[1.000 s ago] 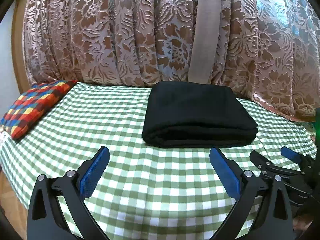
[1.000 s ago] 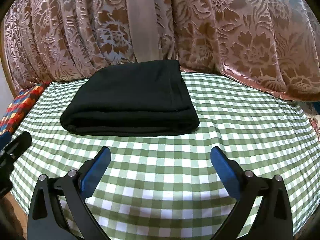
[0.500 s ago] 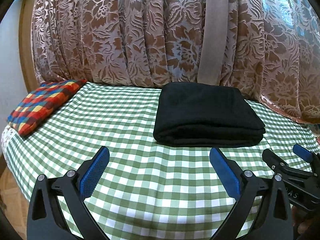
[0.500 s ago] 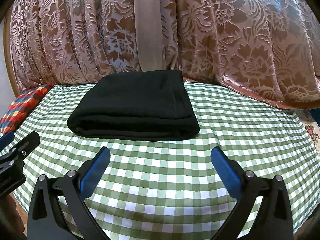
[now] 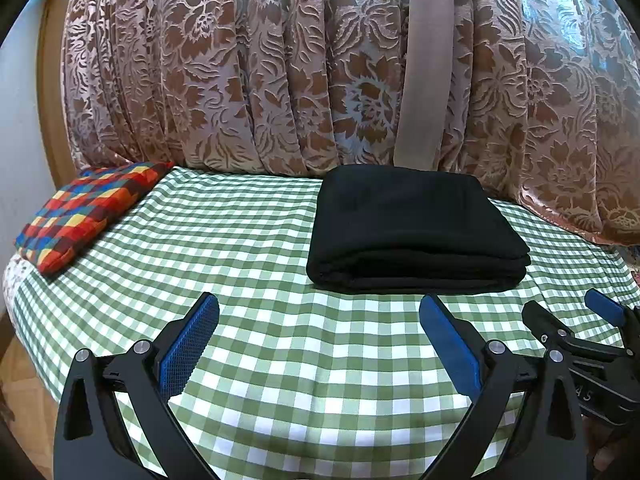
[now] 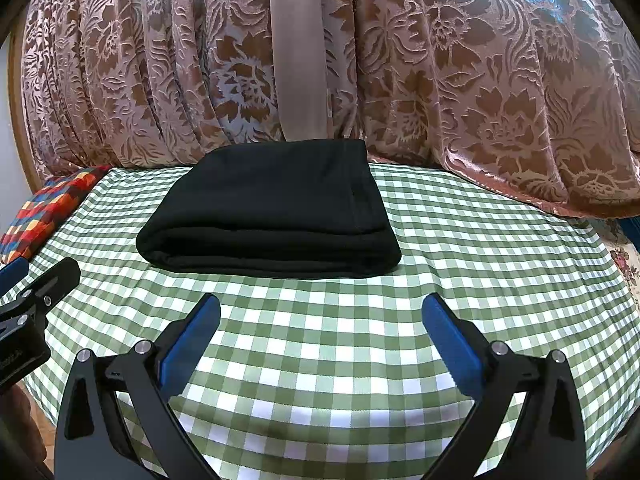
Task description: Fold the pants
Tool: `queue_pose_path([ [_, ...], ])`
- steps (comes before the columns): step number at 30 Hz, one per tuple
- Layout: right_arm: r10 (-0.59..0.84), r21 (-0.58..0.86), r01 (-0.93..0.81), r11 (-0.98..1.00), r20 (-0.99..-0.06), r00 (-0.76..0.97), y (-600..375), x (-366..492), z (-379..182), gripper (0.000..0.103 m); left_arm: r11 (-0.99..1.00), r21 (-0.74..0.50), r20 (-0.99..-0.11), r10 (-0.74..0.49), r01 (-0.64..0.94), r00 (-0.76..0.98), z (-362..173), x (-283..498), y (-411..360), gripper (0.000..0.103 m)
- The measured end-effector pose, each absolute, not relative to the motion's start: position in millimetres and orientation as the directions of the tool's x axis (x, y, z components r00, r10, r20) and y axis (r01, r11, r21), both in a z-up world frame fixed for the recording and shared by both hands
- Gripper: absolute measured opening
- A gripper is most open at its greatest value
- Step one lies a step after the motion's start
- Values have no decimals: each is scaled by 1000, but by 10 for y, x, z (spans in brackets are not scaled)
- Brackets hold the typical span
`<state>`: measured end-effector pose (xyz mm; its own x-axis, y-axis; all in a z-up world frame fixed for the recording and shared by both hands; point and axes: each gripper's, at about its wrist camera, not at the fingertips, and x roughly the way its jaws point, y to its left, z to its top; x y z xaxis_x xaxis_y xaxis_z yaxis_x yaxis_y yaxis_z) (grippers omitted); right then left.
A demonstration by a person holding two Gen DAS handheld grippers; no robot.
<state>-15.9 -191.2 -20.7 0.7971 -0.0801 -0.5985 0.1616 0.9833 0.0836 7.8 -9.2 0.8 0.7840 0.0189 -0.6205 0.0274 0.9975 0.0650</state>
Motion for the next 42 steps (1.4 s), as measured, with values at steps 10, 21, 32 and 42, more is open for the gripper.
queue_pose_path([
  [10, -83, 80, 161, 984, -593, 801, -1918, -176, -195, 101, 997, 67, -617, 17, 31, 787, 27, 59, -83, 99],
  [21, -84, 73, 156, 985, -588, 805, -1902, -182, -180, 101, 997, 68, -600, 14, 34, 800, 105, 23, -79, 99],
  [32, -82, 61, 146, 987, -597, 798, -1876, -161, -207, 101, 997, 78, -608, 28, 25, 793, 88, 37, -66, 99],
  [42, -92, 64, 162, 985, -601, 794, -1913, -166, -231, 101, 998, 64, -632, 27, 17, 774, -4, 93, -41, 99],
])
